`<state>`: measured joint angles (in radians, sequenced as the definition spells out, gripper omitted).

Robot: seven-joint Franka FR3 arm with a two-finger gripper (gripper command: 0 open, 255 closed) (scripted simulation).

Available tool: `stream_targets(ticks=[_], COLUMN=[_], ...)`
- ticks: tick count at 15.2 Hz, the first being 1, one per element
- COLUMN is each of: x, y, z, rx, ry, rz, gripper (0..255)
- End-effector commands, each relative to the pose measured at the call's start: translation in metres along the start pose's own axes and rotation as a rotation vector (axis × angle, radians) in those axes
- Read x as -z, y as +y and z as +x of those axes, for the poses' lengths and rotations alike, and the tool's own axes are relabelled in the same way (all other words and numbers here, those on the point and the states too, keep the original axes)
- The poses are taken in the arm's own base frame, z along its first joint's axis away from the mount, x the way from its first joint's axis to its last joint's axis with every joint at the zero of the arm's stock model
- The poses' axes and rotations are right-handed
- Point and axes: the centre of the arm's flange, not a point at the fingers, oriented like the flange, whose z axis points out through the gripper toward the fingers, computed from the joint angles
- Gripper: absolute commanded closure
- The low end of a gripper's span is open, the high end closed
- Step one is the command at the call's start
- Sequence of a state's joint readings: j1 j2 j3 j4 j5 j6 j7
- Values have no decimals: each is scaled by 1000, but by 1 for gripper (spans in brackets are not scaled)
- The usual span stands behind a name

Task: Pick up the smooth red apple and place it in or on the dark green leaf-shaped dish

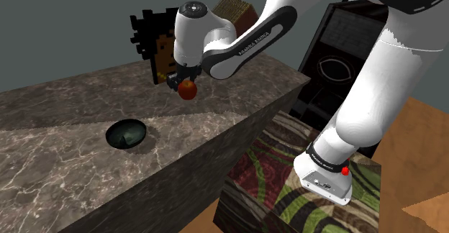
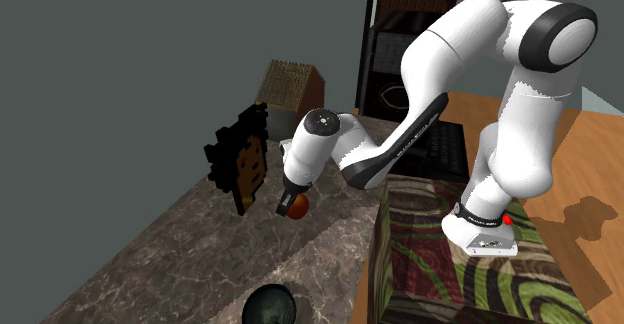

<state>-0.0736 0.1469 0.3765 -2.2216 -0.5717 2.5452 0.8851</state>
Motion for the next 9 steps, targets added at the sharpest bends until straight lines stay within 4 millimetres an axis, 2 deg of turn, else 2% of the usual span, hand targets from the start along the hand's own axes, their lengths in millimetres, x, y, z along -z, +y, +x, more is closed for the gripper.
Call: stream_targets(ticks=[1,5,9], x=[-1,-1,19], y=[0,0,2], z=[-1,-1,6], rx=[1,1,1], ry=[-3,-3,-3], rz=[-1,-1,-1], gripper=[255,255,255])
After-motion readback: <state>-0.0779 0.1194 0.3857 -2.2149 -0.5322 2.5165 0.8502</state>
